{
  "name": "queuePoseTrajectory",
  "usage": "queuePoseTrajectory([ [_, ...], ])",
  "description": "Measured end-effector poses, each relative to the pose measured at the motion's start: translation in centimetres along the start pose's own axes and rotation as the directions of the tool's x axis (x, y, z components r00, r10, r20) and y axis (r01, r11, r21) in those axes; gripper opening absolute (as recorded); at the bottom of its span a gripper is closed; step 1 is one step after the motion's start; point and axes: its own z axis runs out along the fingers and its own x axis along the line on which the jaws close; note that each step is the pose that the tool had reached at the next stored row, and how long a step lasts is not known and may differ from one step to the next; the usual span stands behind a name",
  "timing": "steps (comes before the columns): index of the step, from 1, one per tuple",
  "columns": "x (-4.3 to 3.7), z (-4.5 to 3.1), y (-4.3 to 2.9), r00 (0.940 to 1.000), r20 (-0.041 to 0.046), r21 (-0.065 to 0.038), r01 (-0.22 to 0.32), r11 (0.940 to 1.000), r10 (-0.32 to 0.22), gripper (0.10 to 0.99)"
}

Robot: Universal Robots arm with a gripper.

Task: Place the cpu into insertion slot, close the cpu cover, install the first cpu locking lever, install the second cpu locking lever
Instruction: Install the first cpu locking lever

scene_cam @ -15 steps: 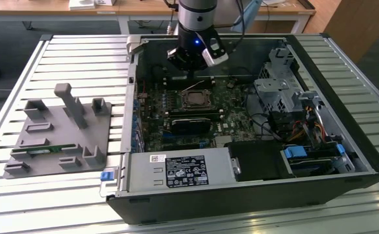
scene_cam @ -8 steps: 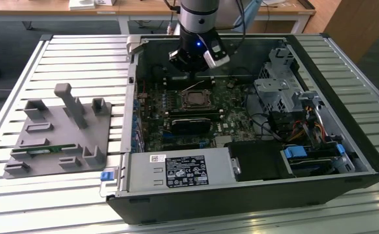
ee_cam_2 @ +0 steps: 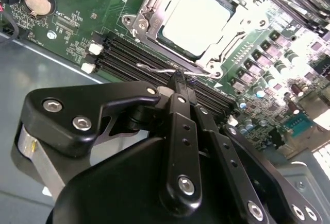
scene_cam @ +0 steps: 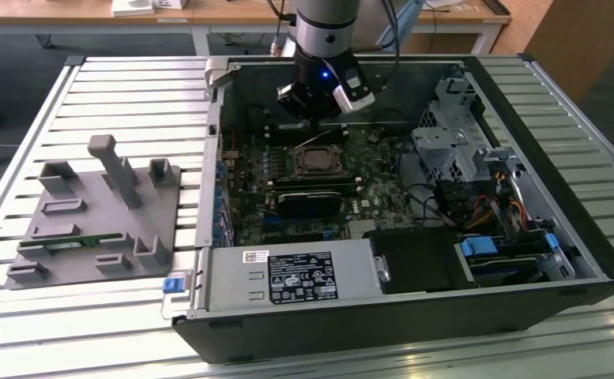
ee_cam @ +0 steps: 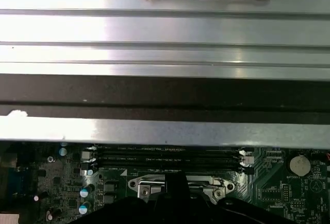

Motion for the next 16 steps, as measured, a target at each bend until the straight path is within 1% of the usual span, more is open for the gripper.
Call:
queuePoseTrajectory([
  [6,-0.63,0.27,0.13,1.0000,0.0001,0.000,0.000,1.0000,0.000,0.106],
  [16,-1.17,0.72,0.22,1.0000,0.0000,0.000,0.000,1.0000,0.000,0.106],
])
